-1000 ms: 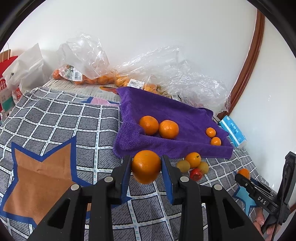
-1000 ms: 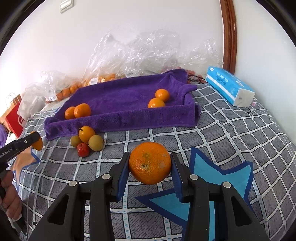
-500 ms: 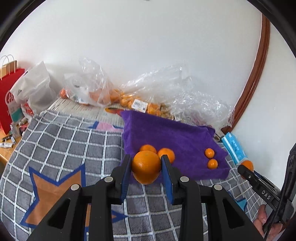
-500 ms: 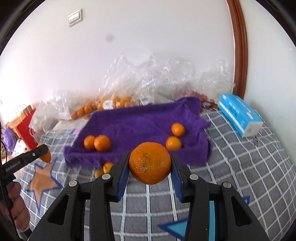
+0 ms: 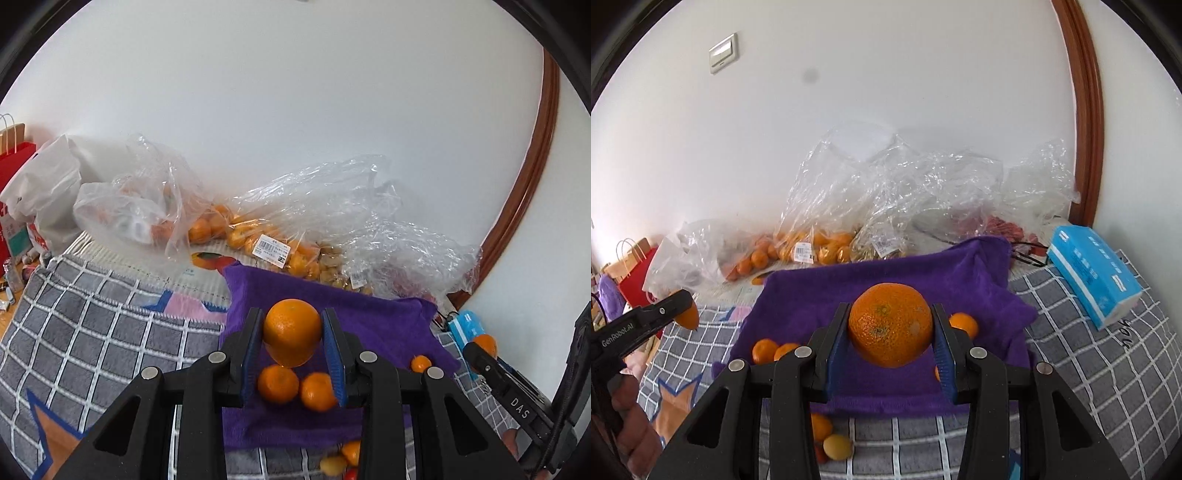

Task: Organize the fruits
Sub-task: 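Carry both held oranges over the purple towel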

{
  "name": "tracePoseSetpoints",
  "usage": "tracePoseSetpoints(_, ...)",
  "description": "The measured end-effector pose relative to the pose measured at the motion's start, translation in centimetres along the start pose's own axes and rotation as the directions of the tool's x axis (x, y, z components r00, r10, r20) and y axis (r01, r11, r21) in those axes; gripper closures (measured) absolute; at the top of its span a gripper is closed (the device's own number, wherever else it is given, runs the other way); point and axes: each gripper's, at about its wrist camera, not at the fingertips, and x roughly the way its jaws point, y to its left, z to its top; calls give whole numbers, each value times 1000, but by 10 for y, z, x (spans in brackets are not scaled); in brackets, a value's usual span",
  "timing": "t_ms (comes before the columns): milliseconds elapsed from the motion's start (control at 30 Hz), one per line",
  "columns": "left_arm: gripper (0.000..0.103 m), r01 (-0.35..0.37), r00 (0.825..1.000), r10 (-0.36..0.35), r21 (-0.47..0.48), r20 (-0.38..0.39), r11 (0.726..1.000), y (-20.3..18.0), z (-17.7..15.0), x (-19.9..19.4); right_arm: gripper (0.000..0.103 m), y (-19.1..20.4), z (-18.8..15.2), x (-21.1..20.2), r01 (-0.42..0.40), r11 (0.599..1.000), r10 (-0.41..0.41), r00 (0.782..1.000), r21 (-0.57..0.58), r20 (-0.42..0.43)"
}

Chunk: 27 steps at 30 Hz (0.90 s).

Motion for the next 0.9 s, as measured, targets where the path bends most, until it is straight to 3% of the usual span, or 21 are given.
tracePoseSetpoints(167,73,-43,998,43,2,36,999,13,4,17,61,-2,10,20,9,1000,-9,1000,-16,10)
tracePoseSetpoints(300,73,6,1000,-4,-58,24,998,33,-4,27,61,-15,0,39,11,1000,-11,1000,6,-2)
tracePoseSetpoints(367,73,9,1000,-8,-75,20,997,38,-6,32,61,-23,-4,50,33,999,-32,998,22,-49)
tracePoseSetpoints(533,73,12,999,-9,-56,41,998,38,-14,37,61,-35,-10,57,78,997,-77,996,8,-54)
tracePoseSetpoints(900,73,80,997,-81,-39,-10,996,30,-26,56,61,-25,-30,87,-17,1000,14,989,-18,-147)
